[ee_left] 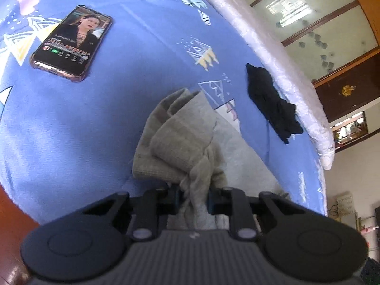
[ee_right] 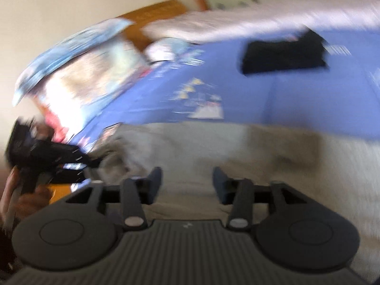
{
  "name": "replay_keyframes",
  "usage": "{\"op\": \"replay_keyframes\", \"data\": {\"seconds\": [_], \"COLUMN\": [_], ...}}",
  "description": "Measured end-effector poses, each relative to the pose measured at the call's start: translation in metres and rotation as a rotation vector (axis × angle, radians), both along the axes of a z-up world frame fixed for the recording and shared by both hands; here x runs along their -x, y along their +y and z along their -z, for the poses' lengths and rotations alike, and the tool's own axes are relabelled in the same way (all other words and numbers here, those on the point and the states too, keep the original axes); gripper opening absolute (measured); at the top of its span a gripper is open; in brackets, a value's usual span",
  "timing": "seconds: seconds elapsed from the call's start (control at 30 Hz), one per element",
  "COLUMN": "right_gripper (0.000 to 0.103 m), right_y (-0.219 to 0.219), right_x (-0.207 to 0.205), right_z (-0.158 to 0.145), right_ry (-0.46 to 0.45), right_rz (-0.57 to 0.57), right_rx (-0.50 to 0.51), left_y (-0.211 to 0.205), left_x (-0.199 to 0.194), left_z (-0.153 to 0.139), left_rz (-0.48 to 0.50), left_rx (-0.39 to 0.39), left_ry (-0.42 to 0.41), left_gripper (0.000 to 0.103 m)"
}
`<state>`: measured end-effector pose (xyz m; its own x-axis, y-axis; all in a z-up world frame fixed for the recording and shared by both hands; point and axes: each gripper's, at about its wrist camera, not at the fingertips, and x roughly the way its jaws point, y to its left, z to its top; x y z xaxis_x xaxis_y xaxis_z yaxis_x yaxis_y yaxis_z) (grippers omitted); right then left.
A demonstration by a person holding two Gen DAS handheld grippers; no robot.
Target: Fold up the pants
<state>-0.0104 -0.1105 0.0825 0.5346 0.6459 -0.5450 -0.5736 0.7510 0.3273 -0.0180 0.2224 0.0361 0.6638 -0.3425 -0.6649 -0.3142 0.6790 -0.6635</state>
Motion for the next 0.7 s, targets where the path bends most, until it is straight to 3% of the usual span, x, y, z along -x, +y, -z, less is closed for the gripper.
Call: {"op": "replay_keyframes", "data": {"seconds": [0.13, 0.27, 0.37, 0.53, 0.6, 0.63, 0.7], "right_gripper": [0.07, 0.08, 0.088, 0.087, 0.06, 0.035, 0.03], "right_y": [0.048, 0.094, 0.114, 0.133, 0.133, 0.132, 0.125], "right_x": [0.018, 0.033, 0.039, 0.031, 0.022, 0.014, -0.006], "right_z": [-0.003, -0.008, -0.009, 0.004, 0.01, 0.011, 0.007], "right_ry": [-0.109, -0.226, -0.324, -0.417, -0.414, -0.378, -0.264], "right_rz": [-0.16, -0.268, -0.294, -0.277, -0.236, -0.218, -0.168], "right_rx": [0.126, 0.216, 0.281, 0.347, 0.35, 0.346, 0.282], "left_y": [-0.007, -0.03, -0.048, -0.07, -0.07, -0.067, -0.054], "left_x": [0.0, -0.004, -0.004, 0.004, 0.008, 0.008, 0.013], "left_z": [-0.02, -0.046, -0.061, -0.074, -0.077, -0.077, -0.078], "left_rz": [0.042, 0.107, 0.155, 0.224, 0.214, 0.21, 0.198], "left_rx": [-0.01, -0.092, -0.139, -0.184, -0.213, -0.197, -0.119], "left_ry": [-0.055, -0.105, -0.154, -0.223, -0.222, -0.227, -0.258], "left_gripper": [0.018, 0.018, 0.018, 0.02, 0.024, 0.024, 0.024]}}
